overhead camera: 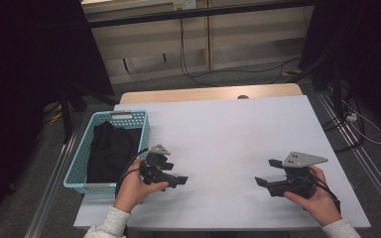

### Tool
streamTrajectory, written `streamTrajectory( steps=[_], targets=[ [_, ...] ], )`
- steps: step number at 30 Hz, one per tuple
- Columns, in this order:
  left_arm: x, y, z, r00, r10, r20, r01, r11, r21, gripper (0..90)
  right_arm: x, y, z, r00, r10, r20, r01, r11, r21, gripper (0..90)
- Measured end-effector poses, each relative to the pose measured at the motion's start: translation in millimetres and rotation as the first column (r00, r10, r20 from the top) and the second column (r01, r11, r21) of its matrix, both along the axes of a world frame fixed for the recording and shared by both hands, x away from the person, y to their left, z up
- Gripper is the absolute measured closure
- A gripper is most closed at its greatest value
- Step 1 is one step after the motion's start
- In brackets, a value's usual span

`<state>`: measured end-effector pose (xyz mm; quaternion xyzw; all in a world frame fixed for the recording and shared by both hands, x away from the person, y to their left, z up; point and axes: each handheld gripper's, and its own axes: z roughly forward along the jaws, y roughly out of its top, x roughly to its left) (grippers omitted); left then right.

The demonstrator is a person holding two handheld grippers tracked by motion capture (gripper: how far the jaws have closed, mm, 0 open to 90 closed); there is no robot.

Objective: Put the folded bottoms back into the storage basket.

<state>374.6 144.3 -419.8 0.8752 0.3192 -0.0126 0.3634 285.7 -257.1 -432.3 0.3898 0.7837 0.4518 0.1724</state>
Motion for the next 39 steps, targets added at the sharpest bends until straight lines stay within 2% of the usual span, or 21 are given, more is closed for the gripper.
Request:
streamTrajectory(
  steps=[39],
  targets=[
    [-11.0, 15.3, -8.8, 0.9996, -0.013, 0.025, 0.013, 0.9999, -0.008, 15.1, -7.4, -6.9, -4.1, 0.9996, 0.010, -0.026, -0.011, 0.9998, -0.016, 19.0]
  ],
)
